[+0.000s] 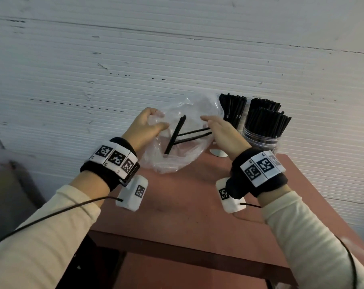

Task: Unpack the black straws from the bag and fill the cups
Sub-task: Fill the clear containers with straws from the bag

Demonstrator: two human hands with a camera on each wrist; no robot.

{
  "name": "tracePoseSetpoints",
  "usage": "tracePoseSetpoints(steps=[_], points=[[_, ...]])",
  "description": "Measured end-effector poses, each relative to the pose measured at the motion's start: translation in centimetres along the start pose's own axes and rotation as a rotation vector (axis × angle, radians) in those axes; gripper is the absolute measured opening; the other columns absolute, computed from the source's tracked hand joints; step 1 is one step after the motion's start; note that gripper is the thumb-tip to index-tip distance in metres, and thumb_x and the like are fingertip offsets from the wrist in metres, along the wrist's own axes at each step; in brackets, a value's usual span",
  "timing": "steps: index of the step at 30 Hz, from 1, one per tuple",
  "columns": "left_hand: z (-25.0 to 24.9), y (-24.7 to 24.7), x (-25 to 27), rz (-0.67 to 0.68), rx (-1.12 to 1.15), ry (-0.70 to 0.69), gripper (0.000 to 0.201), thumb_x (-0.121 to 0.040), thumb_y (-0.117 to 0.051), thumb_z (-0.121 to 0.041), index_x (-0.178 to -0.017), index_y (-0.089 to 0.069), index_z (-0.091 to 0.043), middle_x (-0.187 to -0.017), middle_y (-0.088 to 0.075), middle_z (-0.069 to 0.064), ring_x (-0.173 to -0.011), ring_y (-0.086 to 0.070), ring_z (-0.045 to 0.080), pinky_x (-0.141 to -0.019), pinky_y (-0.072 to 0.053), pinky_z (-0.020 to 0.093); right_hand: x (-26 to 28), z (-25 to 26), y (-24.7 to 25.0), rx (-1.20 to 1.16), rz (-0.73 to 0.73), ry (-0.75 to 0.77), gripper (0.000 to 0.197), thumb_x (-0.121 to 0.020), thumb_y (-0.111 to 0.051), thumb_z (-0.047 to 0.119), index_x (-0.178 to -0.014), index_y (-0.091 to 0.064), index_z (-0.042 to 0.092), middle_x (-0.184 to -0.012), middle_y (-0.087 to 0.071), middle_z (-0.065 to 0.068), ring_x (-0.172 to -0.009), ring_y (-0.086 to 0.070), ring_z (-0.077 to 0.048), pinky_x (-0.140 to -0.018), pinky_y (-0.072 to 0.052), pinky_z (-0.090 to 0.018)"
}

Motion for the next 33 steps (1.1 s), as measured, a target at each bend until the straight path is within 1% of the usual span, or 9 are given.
tracePoseSetpoints(steps=[6,11,14,17,20,23,26,29,33], points=[[0.3,-1.7,0.8,0.063,0.043,0.021,0.018,-0.096,-0.057,-0.03,-0.109,-0.052,-0.017,-0.114,-0.057,0.005,-0.072,-0.061,0.012,-0.06,-0.049,0.017,1.4,2.6,-0.2,-0.25,0.147,0.047,0.037,-0.099,-0.034,0.04,-0.125,-0.061,0.041,-0.135,-0.054,0.01,-0.125,-0.051,-0.017,-0.111,-0.036,-0.046],[-0.3,-1.8,1.3,0.056,-0.022,-0.009,0.017,-0.098,-0.054,-0.029,-0.108,-0.055,-0.016,-0.117,-0.058,0.0,-0.086,-0.061,0.009,-0.07,-0.047,0.01,1.8,3.5,0.9,-0.02,0.042,0.22,0.045,-0.099,-0.039,0.012,-0.135,-0.052,0.035,-0.135,-0.049,0.017,-0.128,-0.046,-0.004,-0.111,-0.038,-0.036],[-0.6,-2.3,1.5,0.104,0.049,0.019,0.011,-0.099,-0.051,-0.026,-0.103,-0.054,-0.016,-0.11,-0.066,0.003,-0.083,-0.066,0.008,-0.067,-0.051,0.016,2.0,3.1,1.1,0.063,0.004,0.256,0.055,-0.094,-0.038,-0.001,-0.133,-0.054,0.034,-0.135,-0.052,0.009,-0.102,-0.062,0.002,-0.075,-0.05,-0.015],[-1.5,-2.6,2.2,0.128,0.068,-0.033,0.01,-0.103,-0.042,-0.018,-0.112,-0.046,-0.016,-0.087,-0.06,-0.002,-0.047,-0.057,-0.007,-0.044,-0.04,0.008,1.9,2.4,0.9,0.13,0.025,0.235,0.068,-0.084,-0.036,-0.01,-0.131,-0.054,0.035,-0.14,-0.049,0.005,-0.092,-0.068,-0.035,-0.063,-0.053,-0.037],[-1.8,-2.4,2.4,0.137,0.145,-0.07,0.024,-0.103,-0.036,-0.007,-0.124,-0.037,-0.02,-0.089,-0.061,0.011,-0.043,-0.057,-0.002,-0.044,-0.043,0.01,1.7,1.6,1.3,0.154,0.008,0.174,0.068,-0.082,-0.037,-0.014,-0.128,-0.058,0.03,-0.142,-0.049,0.0,-0.083,-0.069,-0.027,-0.067,-0.058,-0.042],[-1.7,-2.2,2.3,0.152,0.169,-0.069,0.035,-0.103,-0.032,-0.003,-0.128,-0.036,-0.026,-0.077,-0.057,0.005,-0.053,-0.06,0.006,-0.049,-0.048,0.015,1.6,0.9,1.9,0.131,-0.022,0.119,0.059,-0.082,-0.033,-0.012,-0.117,-0.065,0.024,-0.123,-0.06,-0.007,-0.036,-0.047,-0.01,-0.035,-0.037,-0.022],[-1.7,-2.6,2.4,0.212,0.225,-0.021,0.036,-0.102,-0.032,-0.004,-0.126,-0.044,-0.028,-0.083,-0.05,0.001,-0.06,-0.058,0.008,-0.05,-0.047,0.016,1.7,0.5,1.8,0.115,-0.052,0.107,0.045,-0.091,-0.036,0.0,-0.113,-0.065,0.027,-0.117,-0.065,-0.013,-0.071,-0.066,-0.036,-0.058,-0.056,-0.041],[-1.6,-2.8,2.1,0.218,0.281,-0.02,0.04,-0.097,-0.044,-0.009,-0.118,-0.049,-0.043,-0.119,-0.051,0.006,-0.092,-0.067,0.016,-0.075,-0.053,0.025,1.5,0.1,1.6,0.118,-0.049,0.135,0.041,-0.093,-0.038,0.006,-0.114,-0.062,0.032,-0.119,-0.061,-0.029,-0.071,-0.059,-0.033,-0.064,-0.049,-0.037],[-2.5,-2.8,2.9,0.267,0.145,-0.179,0.067,-0.095,-0.045,0.003,-0.131,-0.037,-0.054,-0.145,-0.027,-0.024,-0.144,-0.024,0.012,-0.119,-0.025,0.042,1.2,-0.8,1.4,0.183,-0.023,0.17,0.039,-0.095,-0.041,0.009,-0.122,-0.06,0.031,-0.098,-0.064,-0.027,-0.04,-0.035,-0.007,-0.045,-0.035,-0.017]])
Point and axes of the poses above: each hand's wrist, its own x-axis away from the middle knuckle, its own y-axis out of the back of the hand, z = x × y, the point moved 8 cm from there along -x, towards the middle knuckle
